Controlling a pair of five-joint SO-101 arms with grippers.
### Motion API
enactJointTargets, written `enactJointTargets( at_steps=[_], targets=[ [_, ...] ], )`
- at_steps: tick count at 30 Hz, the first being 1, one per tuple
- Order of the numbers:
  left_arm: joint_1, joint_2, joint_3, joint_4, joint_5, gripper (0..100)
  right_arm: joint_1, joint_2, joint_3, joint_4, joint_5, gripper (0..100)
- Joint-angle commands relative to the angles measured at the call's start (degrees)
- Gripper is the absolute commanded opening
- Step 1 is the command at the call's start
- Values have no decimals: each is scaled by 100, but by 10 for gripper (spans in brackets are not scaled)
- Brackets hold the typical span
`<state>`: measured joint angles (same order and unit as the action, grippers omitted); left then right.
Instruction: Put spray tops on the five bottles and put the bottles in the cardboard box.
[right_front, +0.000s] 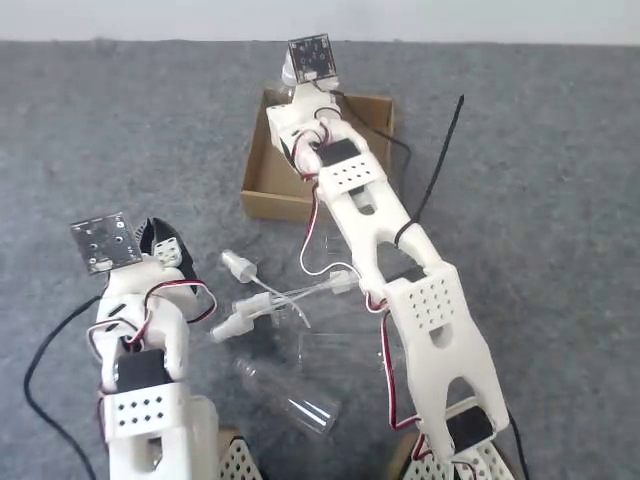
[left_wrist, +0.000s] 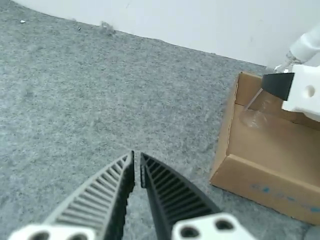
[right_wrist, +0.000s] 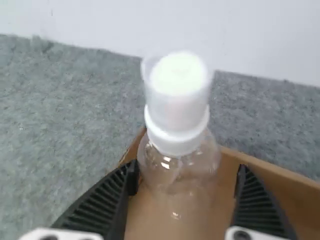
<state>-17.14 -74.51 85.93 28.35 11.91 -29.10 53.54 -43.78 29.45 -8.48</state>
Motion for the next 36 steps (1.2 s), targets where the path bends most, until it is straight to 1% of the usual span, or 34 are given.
enactJointTargets(
  at_steps=[1,4,7,15,21,24,28,31,33,36],
  targets=[
    [-26,-123,-84,-193,-35,16,31,-875,-308,840,-88,258],
    [-44,-123,-84,-193,-35,16,13,-1156,-308,1508,-88,258],
    [-44,-123,-84,-193,-35,16,-13,-1305,-308,1877,-79,258],
    [-44,-123,-84,-193,-35,16,-101,-1051,-334,1886,-62,258],
    [-44,-123,-84,-193,-35,16,-48,-760,-334,1648,-44,257],
    [-44,-123,-84,-193,-35,16,-57,-804,-334,1877,0,256],
    [-44,-123,-84,-193,-35,16,-92,-857,-334,2264,510,256],
    [-44,-123,-84,-193,-35,16,-92,-875,-334,2510,554,254],
    [-44,-123,-84,-193,-35,16,-84,-875,-352,2598,563,221],
    [-44,-123,-84,-193,-44,16,-48,-875,-475,2607,563,125]
  ],
)
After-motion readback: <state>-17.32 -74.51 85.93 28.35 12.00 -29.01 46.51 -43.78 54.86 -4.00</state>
